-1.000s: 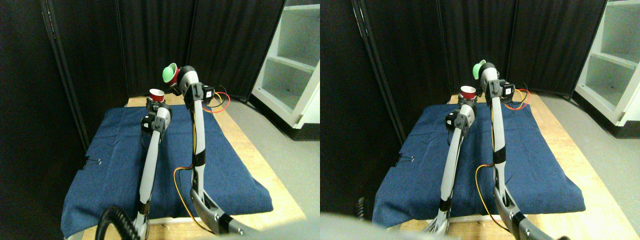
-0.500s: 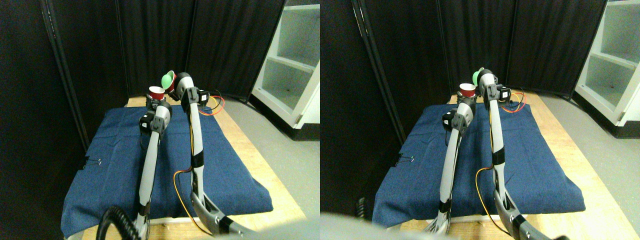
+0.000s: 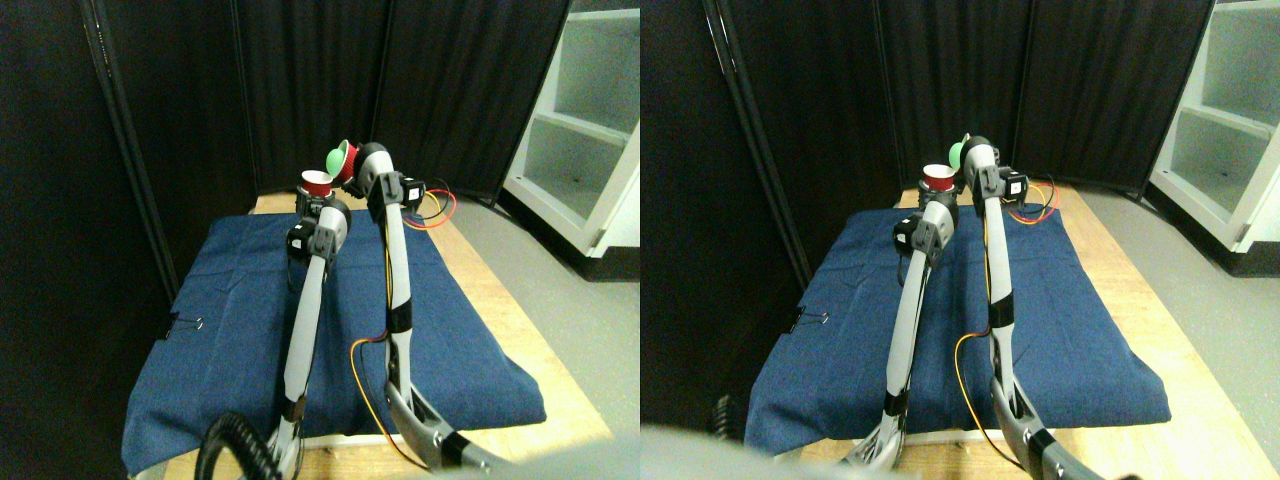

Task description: Pour (bimanual)

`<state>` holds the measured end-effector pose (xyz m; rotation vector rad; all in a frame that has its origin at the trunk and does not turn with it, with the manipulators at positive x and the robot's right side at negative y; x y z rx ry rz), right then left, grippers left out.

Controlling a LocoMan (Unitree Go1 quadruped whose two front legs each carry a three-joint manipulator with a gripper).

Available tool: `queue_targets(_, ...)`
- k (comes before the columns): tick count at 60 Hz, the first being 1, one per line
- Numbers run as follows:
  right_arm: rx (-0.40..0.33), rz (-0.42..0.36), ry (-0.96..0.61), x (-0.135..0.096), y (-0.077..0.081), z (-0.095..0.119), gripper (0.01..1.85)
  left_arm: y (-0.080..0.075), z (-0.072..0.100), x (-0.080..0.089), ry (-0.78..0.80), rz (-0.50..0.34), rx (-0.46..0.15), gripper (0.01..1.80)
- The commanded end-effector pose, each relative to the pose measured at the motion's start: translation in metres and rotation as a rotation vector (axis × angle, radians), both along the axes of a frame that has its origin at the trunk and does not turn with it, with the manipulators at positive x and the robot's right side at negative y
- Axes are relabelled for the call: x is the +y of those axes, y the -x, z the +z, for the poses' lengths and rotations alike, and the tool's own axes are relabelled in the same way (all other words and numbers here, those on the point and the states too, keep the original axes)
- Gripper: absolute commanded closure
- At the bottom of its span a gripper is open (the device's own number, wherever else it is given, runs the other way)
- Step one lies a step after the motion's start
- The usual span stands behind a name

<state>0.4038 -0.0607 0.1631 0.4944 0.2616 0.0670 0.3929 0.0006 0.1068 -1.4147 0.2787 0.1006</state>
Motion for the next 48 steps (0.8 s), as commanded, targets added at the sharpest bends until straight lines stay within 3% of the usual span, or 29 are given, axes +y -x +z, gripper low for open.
queue_targets(1,-0.049,0.012,0.004,0.006,0.001,0.012,1.53,-0.003,0.001,-0.004,0.005,-0.019,-0.010,1.48)
queue_targets(23,-0.046,0.010,0.007,0.006,-0.004,0.016,1.53,-0.009,-0.007,-0.005,0.019,-0.019,-0.009,1.48)
queue_targets(40,-0.039,0.041,0.081,0.003,-0.008,0.011,1.53,-0.011,-0.002,0.000,0.015,0.005,-0.019,1.48)
queue_targets(48,-0.070,0.142,0.158,0.003,-0.012,0.011,1.53,-0.012,-0.002,0.000,0.019,0.006,-0.020,1.48)
